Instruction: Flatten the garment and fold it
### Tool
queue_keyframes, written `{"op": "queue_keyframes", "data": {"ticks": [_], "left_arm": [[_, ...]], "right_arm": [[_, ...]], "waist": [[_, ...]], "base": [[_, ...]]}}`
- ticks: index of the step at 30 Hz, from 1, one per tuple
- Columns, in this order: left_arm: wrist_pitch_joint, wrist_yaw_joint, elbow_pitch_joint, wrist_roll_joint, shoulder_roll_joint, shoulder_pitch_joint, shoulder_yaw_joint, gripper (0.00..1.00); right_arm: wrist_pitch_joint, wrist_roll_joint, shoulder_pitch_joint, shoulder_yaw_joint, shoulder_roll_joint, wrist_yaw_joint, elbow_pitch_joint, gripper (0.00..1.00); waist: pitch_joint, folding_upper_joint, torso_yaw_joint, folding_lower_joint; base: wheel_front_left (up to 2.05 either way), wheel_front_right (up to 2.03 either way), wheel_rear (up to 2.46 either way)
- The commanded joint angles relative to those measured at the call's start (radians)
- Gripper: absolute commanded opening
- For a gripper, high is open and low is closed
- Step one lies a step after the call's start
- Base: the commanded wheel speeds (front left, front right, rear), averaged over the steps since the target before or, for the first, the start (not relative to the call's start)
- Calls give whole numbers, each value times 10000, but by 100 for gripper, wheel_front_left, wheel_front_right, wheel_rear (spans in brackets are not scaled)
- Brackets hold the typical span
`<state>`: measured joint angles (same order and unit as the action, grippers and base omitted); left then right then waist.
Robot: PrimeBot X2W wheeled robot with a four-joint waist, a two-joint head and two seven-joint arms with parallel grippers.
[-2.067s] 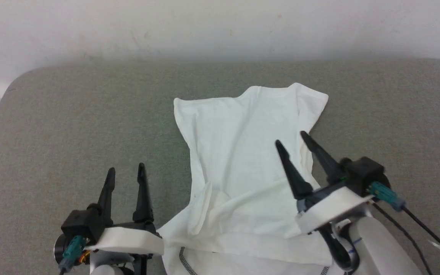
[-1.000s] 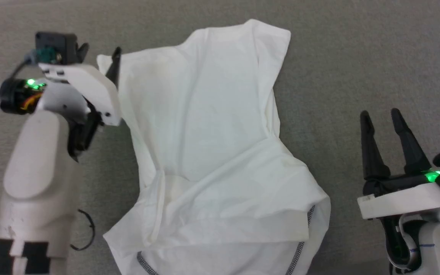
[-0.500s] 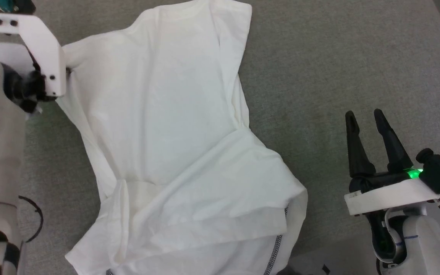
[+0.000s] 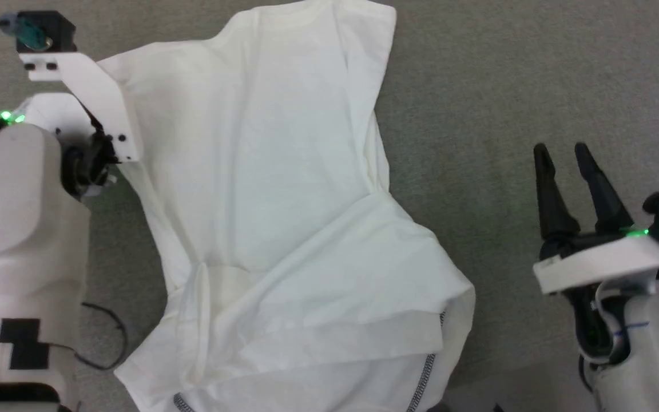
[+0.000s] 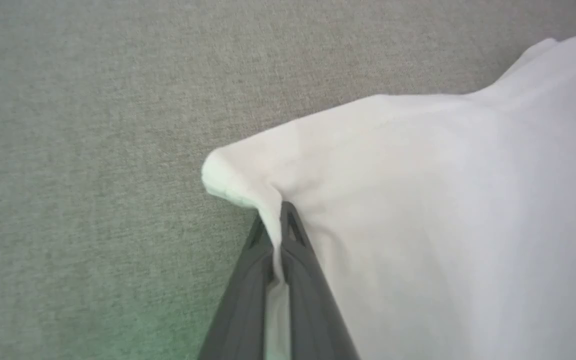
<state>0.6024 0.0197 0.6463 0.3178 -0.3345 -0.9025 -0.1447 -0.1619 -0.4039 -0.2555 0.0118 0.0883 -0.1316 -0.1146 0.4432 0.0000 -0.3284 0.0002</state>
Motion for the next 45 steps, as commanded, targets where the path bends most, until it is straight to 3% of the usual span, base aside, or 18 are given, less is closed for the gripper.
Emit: {"op": "queue_keyframes", "data": {"ticks": [1, 8, 14, 24, 29, 33, 34, 35, 40, 45], "left_arm": [[-348, 163, 93, -16, 177, 516, 25, 0], [-2507, 163, -834, -379, 694, 149, -356, 0], [-3359, 173, -1516, -607, 1128, -459, -733, 0], [-3967, 121, -2250, -719, 1609, -1006, -1170, 0], [-4164, 89, -2351, -705, 1705, -1112, -1294, 0], [-4284, 55, -2311, -632, 1738, -1088, -1334, 0], [-4308, 45, -2279, -609, 1740, -1074, -1340, 0], [-4328, 36, -2237, -593, 1730, -1058, -1345, 0], [-4448, -27, -1961, -477, 1669, -944, -1343, 0], [-4691, -114, -1674, -375, 1527, -890, -1292, 0]], "right_arm": [[196, -271, -445, -1, 161, 9, -164, 100], [1641, -1446, -2662, 209, 1389, 9, -1419, 100], [3724, -2503, -5044, 967, 2405, 9, -3220, 100], [6149, -3892, -7842, 2380, 3031, 9, -5264, 100], [6678, -4182, -8641, 3062, 3026, 9, -6093, 100], [7847, -4434, -8794, 3841, 3023, 9, -6744, 100], [8144, -4484, -8790, 3971, 3047, 9, -6942, 39], [8472, -4564, -8772, 4077, 3031, 9, -7145, 0], [8915, -4747, -8779, 4378, 3034, 9, -7465, 0], [6913, -4401, -9047, 4456, 3441, 9, -6990, 0]], "waist": [[-205, 0, 386, -2], [212, 0, 1353, -2], [949, 0, 2038, -2], [1865, 0, 2785, -2], [2041, 0, 2960, -2], [2049, 0, 3026, -2], [2040, 0, 3034, -2], [2024, 0, 3037, -2], [1793, 0, 3025, -2], [1282, 0, 2969, -2]], "base": [[0, 0, 0], [0, 0, 0], [0, 0, 0], [0, 0, 0], [0, 0, 0], [0, 0, 0], [0, 0, 0], [0, 0, 0], [0, 0, 0], [0, 0, 0]]}}
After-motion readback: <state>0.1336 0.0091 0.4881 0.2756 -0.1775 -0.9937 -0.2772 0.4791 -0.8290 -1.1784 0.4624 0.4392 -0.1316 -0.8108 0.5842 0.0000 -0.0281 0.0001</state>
